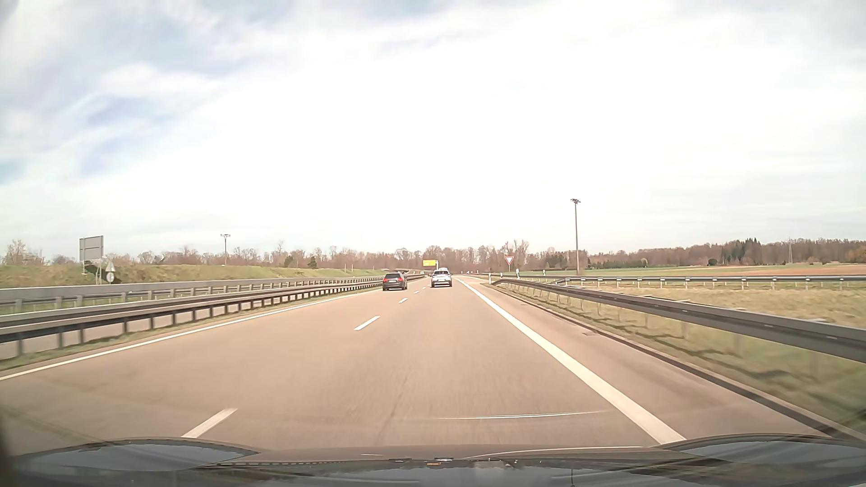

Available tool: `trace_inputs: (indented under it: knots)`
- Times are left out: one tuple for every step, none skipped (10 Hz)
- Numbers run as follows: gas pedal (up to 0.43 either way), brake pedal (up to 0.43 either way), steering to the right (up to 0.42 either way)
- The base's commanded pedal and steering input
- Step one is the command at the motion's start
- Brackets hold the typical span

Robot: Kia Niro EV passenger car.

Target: Follow the waypoints while adhering to traffic rules and regulations

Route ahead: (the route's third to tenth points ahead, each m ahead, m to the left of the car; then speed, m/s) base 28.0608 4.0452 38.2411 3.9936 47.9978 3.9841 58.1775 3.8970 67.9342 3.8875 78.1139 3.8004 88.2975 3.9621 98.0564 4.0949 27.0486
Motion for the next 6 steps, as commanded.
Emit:
trace_inputs:
  knots:
    - [0.228,0.000,0.001]
    - [0.220,0.000,0.001]
    - [0.220,0.000,0.001]
    - [0.220,0.000,0.001]
    - [0.220,0.000,0.001]
    - [0.220,0.000,0.001]
